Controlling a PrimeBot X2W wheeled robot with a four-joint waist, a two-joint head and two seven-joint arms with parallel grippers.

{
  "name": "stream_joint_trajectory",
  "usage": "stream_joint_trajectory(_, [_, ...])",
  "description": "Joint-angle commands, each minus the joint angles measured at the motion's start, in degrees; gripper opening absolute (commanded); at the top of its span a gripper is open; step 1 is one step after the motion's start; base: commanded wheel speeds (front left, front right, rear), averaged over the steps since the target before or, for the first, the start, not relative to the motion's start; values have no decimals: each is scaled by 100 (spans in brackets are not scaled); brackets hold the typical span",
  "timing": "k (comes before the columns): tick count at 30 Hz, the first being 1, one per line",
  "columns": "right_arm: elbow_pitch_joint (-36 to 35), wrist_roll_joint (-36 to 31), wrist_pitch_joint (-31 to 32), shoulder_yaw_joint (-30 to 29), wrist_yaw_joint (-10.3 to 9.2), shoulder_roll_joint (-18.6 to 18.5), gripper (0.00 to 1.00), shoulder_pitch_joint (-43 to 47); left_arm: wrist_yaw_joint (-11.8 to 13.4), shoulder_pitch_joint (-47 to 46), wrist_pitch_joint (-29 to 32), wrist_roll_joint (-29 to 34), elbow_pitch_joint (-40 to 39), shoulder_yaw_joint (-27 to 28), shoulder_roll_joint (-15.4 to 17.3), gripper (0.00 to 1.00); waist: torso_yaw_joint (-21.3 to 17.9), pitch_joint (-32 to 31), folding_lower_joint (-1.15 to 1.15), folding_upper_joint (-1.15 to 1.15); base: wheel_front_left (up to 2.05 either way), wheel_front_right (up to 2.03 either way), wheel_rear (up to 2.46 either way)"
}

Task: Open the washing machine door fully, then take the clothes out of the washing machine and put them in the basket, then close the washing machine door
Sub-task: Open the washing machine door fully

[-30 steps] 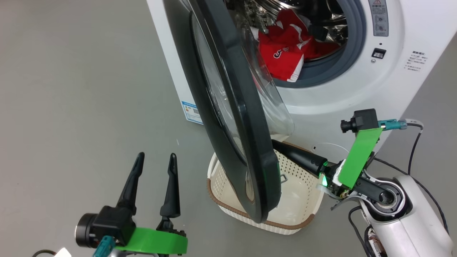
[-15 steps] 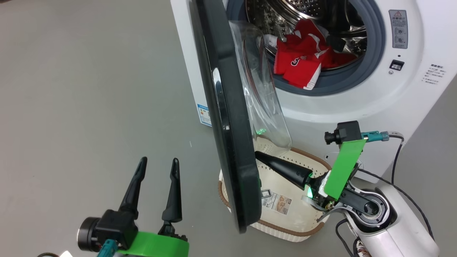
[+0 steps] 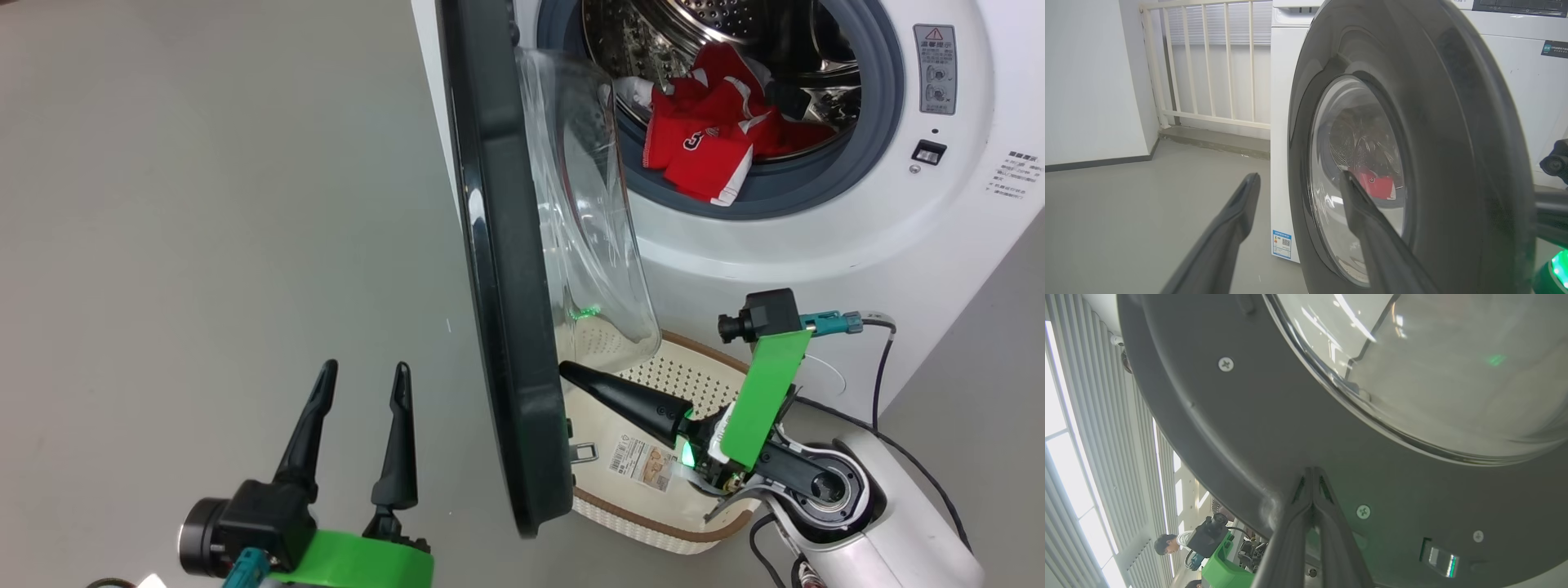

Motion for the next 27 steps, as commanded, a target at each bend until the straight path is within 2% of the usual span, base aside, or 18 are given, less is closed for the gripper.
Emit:
stream_joint_trajectory(1, [-125, 57, -34, 165, 44, 102, 0, -129, 60, -53, -12, -30, -179, 181, 76, 100, 1, 0, 0, 0, 0, 0, 0])
stream_joint_trajectory(18, [-26, 289, -198, 525, 44, 88, 0, -336, 118, -12, -18, -66, -249, 195, 138, 100, 18, 8, 0, 0, 0, 0, 0])
stream_joint_trajectory(24, [-82, 279, -436, 540, 44, -33, 0, -314, 139, 5, -6, -84, -288, 161, 141, 100, 3, -15, 0, 0, 0, 0, 0])
stream_joint_trajectory(27, [-172, -42, -680, 584, 44, -207, 0, -319, 137, 8, 9, -99, -285, 140, 144, 100, -5, -35, 0, 0, 0, 0, 0])
